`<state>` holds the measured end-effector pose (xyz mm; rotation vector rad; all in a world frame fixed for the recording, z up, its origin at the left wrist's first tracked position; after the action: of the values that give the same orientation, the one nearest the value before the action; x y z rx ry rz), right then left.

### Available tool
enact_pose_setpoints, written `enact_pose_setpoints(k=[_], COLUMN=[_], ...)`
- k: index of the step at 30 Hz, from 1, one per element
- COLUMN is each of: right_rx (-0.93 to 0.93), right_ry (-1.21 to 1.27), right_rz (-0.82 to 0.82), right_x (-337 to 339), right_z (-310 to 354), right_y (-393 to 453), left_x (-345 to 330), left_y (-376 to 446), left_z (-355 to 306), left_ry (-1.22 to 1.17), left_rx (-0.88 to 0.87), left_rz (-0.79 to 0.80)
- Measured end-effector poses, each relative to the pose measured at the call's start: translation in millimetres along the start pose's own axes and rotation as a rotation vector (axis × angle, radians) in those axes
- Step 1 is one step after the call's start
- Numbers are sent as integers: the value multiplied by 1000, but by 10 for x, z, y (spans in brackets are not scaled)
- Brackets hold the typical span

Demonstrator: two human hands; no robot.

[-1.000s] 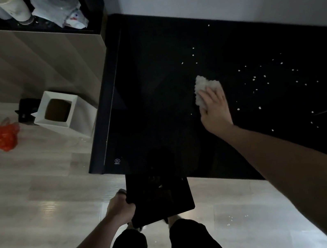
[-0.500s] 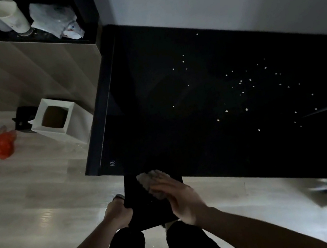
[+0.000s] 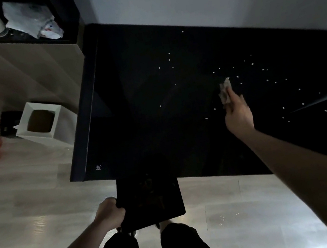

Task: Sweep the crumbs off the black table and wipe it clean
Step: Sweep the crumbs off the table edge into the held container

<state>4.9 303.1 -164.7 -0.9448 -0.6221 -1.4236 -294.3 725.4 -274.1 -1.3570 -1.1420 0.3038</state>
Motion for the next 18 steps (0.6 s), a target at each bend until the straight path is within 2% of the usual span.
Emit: enact_pose_setpoints(k=[3,5,10,18], right_rx=[-53,-37,205,492], right_ry=[-116,-135,-70,109], right_rz=[111,83,96,351], right_x=[-254,-393,-833,-1510], right_z=[-115,-52,376,1129], right_y=[91,13,-659,-2204], left_x=[2,-3,-16,-37], left_y=[14,19,5,-3], left_z=[-45,-50,2,73], left_ry=[-17,-27,-41,-54], left_rx=[-3,0,21,38], left_rz=[-9,-12,-4,17])
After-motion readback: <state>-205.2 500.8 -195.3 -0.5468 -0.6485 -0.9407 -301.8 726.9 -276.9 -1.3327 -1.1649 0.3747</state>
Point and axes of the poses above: each hand's wrist, its own y-axis towards the middle knuckle, its own x-axis out of the back of the hand, z = x × y, the point moved 7 cm from there along y, towards the middle knuckle, and after that the axes turned 2 degrees about x, right-handed, at the moved point
